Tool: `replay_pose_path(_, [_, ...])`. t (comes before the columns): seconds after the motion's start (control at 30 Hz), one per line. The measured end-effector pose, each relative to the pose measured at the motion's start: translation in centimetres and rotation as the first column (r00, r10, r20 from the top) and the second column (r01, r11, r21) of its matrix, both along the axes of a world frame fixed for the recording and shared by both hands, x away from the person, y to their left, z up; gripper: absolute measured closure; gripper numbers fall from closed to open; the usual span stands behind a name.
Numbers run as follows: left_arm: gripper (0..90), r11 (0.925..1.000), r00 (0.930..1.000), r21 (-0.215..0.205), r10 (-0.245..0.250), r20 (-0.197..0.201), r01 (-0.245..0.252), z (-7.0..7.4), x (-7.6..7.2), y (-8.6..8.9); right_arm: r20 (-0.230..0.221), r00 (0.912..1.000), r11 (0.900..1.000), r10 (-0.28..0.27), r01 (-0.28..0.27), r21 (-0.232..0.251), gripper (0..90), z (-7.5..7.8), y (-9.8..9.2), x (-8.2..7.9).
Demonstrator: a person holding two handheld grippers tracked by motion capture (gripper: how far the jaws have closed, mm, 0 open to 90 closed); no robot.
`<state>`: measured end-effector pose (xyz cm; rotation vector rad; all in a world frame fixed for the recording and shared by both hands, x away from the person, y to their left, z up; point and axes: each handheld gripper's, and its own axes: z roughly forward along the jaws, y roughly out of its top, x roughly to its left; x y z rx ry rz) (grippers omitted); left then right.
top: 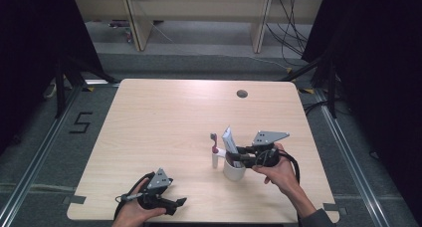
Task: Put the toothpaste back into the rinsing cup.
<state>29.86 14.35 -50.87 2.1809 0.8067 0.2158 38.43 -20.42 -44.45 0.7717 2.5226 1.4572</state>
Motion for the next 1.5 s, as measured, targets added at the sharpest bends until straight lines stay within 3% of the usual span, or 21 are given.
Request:
replay_pose_path(0.03, [18.3,1.0000,1.0000,0.000,0.000,0.000,0.000,0.0,0.0,0.0,0.028,0.9996,1.000,0.004,-0.004,0.003,65.6,0.1,-0.1,0.1])
replay_pose_path(0.13, [18.3,1.0000,1.0000,0.000,-0.001,0.001,0.001,0.0,0.0,0.0,0.046,0.9988,1.000,0.013,-0.013,0.002,61.9,0.4,-0.3,0.0])
replay_pose_path(0.17, [18.3,1.0000,1.0000,-0.001,0.001,-0.001,-0.001,0.0,0.0,0.0,0.020,0.9998,1.000,0.004,-0.004,0.011,59.5,0.5,-0.2,-0.3])
replay_pose_path(0.23, [18.3,1.0000,1.0000,0.000,0.000,0.001,0.000,0.0,0.0,0.0,0.035,0.9993,1.000,0.017,-0.017,0.002,54.7,0.7,-0.4,-0.3])
replay_pose_path(0.27, [18.3,1.0000,1.0000,0.001,0.001,0.001,-0.001,0.0,0.0,0.0,0.008,0.9999,1.000,0.007,-0.007,0.003,54.2,0.8,-0.4,-0.5])
replay_pose_path(0.33, [18.3,1.0000,1.0000,0.000,0.001,0.002,-0.001,0.0,0.0,0.0,0.037,0.9992,1.000,0.016,-0.016,-0.002,52.1,0.9,-0.6,-0.5])
replay_pose_path(0.47, [18.3,1.0000,1.0000,-0.003,0.004,0.002,-0.004,0.0,0.0,0.0,0.017,0.9999,1.000,0.000,0.000,0.006,47.4,1.4,-1.0,-0.7])
replay_pose_path(0.5, [18.3,1.0000,1.0000,0.001,0.001,0.001,-0.001,0.0,0.0,0.1,0.050,0.9987,1.000,-0.010,0.009,0.006,47.0,1.5,-1.2,-0.6])
replay_pose_path(0.6, [18.3,1.0000,1.0000,-0.004,0.005,0.001,-0.005,0.1,0.0,0.0,0.017,0.9994,0.999,-0.031,0.030,0.031,45.1,1.8,-1.5,-0.9])
replay_pose_path(0.63, [18.3,1.0000,1.0000,-0.004,0.005,0.002,-0.005,0.1,0.0,0.0,0.038,0.9989,0.999,-0.028,0.028,0.017,44.7,2.0,-1.7,-0.8])
replay_pose_path(0.67, [18.3,1.0000,1.0000,-0.002,0.006,0.003,-0.006,0.1,0.0,0.1,0.015,0.9990,0.999,-0.042,0.042,0.031,44.7,2.1,-1.8,-1.0])
replay_pose_path(0.8, [18.3,1.0000,1.0000,0.001,0.007,0.006,-0.007,0.1,0.0,0.1,0.071,0.9962,0.998,-0.051,0.050,0.026,43.6,2.5,-2.4,-1.0])
replay_pose_path(0.83, [18.3,1.0000,1.0000,0.003,0.007,0.007,-0.007,0.1,0.0,0.1,0.048,0.9964,0.997,-0.070,0.069,0.036,43.6,2.6,-2.4,-1.2])
replay_pose_path(0.97, [18.3,0.9999,0.9999,-0.008,0.009,0.005,-0.009,0.1,0.0,0.1,0.069,0.9947,0.997,-0.076,0.074,0.032,43.1,2.8,-3.0,-1.4])
replay_pose_path(1.03, [18.3,1.0000,1.0000,-0.007,0.005,0.006,-0.005,0.1,0.0,0.1,0.045,0.9959,0.997,-0.079,0.078,0.023,41.8,3.0,-3.3,-1.6])
replay_pose_path(1.2, [18.3,1.0000,0.9999,0.003,0.005,0.013,-0.005,0.2,0.1,0.2,0.088,0.9911,0.995,-0.100,0.097,0.029,41.1,3.2,-4.3,-1.7])
replay_pose_path(1.23, [18.3,1.0000,0.9999,0.008,0.004,0.014,-0.004,0.2,0.1,0.2,0.053,0.9930,0.994,-0.106,0.104,0.034,40.6,3.3,-4.5,-2.0])
replay_pose_path(1.3, [18.3,1.0000,0.9999,0.004,0.006,0.015,-0.006,0.2,0.1,0.2,0.057,0.9910,0.992,-0.121,0.119,0.034,40.6,3.4,-4.9,-2.1])
replay_pose_path(1.37, [18.3,1.0000,0.9999,-0.001,0.007,0.013,-0.007,0.2,0.1,0.2,0.100,0.9848,0.990,-0.141,0.138,0.039,41.4,3.4,-5.4,-2.1])
replay_pose_path(1.47, [18.3,1.0000,0.9999,-0.002,0.007,0.013,-0.007,0.2,0.1,0.2,0.078,0.9859,0.988,-0.148,0.144,0.057,40.7,3.4,-5.9,-2.2])
replay_pose_path(1.5, [18.3,1.0000,0.9999,-0.002,0.007,0.013,-0.007,0.2,0.1,0.2,0.102,0.9841,0.989,-0.145,0.141,0.050,40.4,3.4,-6.1,-2.1])
